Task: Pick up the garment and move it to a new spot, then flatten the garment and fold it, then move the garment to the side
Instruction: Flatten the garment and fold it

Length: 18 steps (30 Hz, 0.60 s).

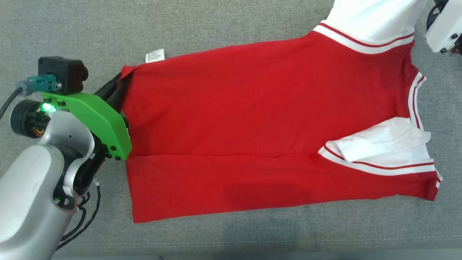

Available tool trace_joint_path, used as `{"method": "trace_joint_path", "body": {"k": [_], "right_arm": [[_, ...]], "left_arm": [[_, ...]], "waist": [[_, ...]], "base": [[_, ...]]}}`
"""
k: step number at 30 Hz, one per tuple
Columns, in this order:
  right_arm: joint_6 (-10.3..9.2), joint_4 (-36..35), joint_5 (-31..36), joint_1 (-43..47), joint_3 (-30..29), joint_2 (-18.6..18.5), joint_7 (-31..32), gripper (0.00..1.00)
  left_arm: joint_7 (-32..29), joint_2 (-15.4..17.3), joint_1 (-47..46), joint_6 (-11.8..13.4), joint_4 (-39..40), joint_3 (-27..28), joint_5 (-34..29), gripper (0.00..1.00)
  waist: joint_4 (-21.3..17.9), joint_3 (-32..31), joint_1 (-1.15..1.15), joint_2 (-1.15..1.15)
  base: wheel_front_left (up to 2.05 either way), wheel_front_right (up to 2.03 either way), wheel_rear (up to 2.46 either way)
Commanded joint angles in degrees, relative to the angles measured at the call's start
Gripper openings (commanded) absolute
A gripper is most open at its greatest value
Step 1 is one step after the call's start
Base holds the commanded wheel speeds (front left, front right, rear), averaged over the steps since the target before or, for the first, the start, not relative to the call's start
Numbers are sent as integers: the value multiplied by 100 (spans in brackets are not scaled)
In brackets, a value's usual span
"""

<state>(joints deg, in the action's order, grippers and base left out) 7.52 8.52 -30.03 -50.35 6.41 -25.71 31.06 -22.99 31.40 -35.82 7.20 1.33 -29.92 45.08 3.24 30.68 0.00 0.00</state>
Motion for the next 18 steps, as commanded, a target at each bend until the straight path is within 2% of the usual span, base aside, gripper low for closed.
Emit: {"method": "trace_joint_path", "body": {"k": [1,5,11,18], "right_arm": [[-8,-134,-84,164,-58,22,-49,0],[-7,-508,-215,669,-85,45,-170,0],[-6,-923,-321,1312,-298,114,-330,0],[-5,-1715,-403,2396,-692,267,-411,0]], "left_arm": [[70,21,152,66,60,28,-3,0],[269,-20,512,217,293,111,78,0],[495,94,1044,391,602,245,164,0],[837,-103,1771,572,948,246,328,0]], "waist": [[-56,-68,0,0],[-108,-155,0,0],[-186,-271,0,0],[-250,-440,0,0]], "base": [[0,0,0],[0,0,0],[0,0,0],[0,0,0]]}}
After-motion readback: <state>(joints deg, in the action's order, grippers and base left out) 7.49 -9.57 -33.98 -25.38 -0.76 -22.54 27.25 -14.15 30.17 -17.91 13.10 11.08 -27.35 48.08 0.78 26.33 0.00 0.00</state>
